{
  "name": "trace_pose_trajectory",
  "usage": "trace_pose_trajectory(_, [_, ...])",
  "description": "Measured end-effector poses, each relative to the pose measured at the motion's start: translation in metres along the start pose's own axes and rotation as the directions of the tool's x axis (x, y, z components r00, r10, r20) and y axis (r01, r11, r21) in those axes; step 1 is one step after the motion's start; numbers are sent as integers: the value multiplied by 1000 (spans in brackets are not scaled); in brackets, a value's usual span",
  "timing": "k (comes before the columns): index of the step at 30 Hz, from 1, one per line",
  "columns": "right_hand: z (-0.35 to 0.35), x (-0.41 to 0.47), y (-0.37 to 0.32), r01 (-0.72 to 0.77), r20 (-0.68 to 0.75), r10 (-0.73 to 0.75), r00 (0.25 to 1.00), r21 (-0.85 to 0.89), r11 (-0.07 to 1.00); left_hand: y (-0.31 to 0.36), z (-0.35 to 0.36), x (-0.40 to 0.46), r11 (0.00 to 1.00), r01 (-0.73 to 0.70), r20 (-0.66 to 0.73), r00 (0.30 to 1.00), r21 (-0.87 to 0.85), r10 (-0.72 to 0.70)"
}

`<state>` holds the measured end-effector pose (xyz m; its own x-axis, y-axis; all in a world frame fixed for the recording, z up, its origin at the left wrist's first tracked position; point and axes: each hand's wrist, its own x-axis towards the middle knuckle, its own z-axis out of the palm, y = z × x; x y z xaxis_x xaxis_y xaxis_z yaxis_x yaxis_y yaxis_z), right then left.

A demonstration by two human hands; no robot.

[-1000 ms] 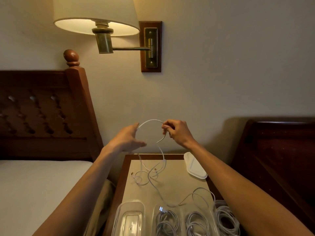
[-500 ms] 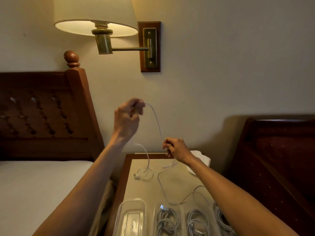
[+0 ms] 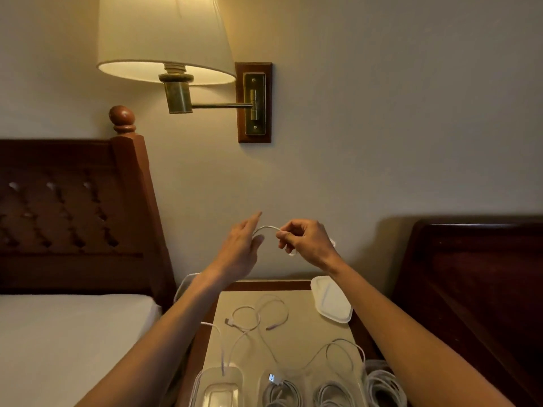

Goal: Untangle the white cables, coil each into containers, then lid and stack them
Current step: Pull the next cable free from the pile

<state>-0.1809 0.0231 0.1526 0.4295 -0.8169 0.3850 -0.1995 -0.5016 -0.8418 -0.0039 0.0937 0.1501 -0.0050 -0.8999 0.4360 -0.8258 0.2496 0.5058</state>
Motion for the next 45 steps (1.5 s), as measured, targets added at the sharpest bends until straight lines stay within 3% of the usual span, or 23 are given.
trace_pose_trajectory(4, [-19, -13, -11, 20, 63, -19, 998, -21, 1000, 17, 7, 14, 977, -213, -73, 975, -10, 212])
trace_pose_trajectory(6, [-26, -19, -13, -45, 125, 35, 992, 85, 995, 22, 0, 23, 958, -283, -100, 953, 32, 285])
trace_pose_trajectory(10, [-43, -41, -5, -208, 147, 171, 974, 290, 934, 9, -44, 44, 996, -63, -376, 923, 57, 79])
trace_pose_trajectory(14, [-58, -61, -3, -277, 221, 209, 953, 351, 895, -5, -68, 43, 995, -9, -417, 908, 99, 50])
trace_pose_trajectory(16, [-61, -59, -14, -305, 228, 231, 946, 388, 870, -10, -58, 43, 994, 103, -388, 918, 47, -76])
trace_pose_trajectory(18, [-64, -53, -26, -302, 211, 234, 949, 401, 865, -14, -45, 44, 959, 248, -219, 952, 135, -215])
trace_pose_trajectory(19, [-65, -49, -33, -289, 200, 227, 953, 381, 878, -10, -40, 42, 949, 247, -129, 966, 196, -225])
trace_pose_trajectory(20, [-66, -45, -41, -277, 196, 219, 956, 346, 897, -3, -35, 39, 961, 186, -69, 982, 205, -176])
trace_pose_trajectory(22, [-67, -36, -57, -246, 210, 192, 959, 271, 930, 25, -26, 30, 998, -28, -32, 999, 52, 30])
trace_pose_trajectory(24, [-66, -30, -72, -218, 235, 163, 958, 236, 947, 56, -21, 21, 973, -221, -37, 975, -63, 219])
trace_pose_trajectory(27, [-68, -26, -87, -198, 254, 138, 957, 229, 953, 72, -25, 20, 937, -345, -116, 934, -50, 338])
trace_pose_trajectory(32, [-67, -40, -99, -247, 290, 140, 947, 375, 893, 81, -55, 32, 929, -336, -230, 902, 157, 365])
trace_pose_trajectory(36, [-64, -51, -104, -281, 269, 160, 950, 504, 817, 82, -64, 37, 931, -311, -270, 895, 192, 354])
trace_pose_trajectory(45, [-77, -77, -108, -341, 284, 214, 935, 549, 763, 67, -82, 38, 935, -309, -290, 891, 175, 348])
